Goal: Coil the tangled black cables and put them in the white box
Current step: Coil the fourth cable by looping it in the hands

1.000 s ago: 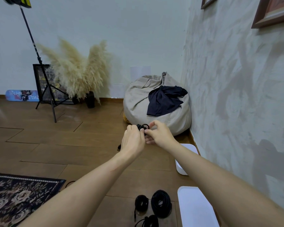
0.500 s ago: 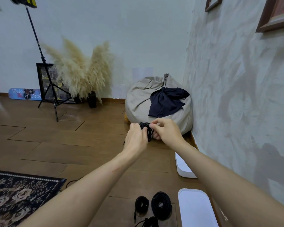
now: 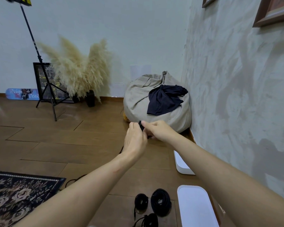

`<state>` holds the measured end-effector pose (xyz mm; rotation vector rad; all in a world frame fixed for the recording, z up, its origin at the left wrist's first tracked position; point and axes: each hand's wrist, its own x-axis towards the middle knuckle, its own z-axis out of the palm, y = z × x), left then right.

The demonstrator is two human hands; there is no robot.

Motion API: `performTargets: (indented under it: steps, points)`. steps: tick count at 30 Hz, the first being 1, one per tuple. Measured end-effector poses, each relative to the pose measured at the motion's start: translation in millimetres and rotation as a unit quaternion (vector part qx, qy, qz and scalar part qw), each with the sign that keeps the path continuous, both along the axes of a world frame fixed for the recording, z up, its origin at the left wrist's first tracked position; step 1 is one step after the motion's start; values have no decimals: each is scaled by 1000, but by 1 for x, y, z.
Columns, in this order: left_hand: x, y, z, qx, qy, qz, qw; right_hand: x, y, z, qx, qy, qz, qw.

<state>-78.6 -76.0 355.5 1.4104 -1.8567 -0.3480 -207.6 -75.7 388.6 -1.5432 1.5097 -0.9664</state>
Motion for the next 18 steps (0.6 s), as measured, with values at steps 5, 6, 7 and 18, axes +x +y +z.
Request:
performTargets:
  steps: [5, 6, 7, 18]
  points:
    - [-4, -5, -1, 43, 17, -88, 995, -9, -1, -11, -22, -45, -29, 998]
    - [-3, -6, 3, 64, 29, -123, 990, -12, -2, -13, -28, -34, -42, 998]
    - [0, -8, 7, 82, 35, -156, 984, -15, -4, -14, -36, -11, -56, 998]
    - [21, -22, 6, 80, -34, -139, 986, -18, -3, -9, -51, 95, -40, 993]
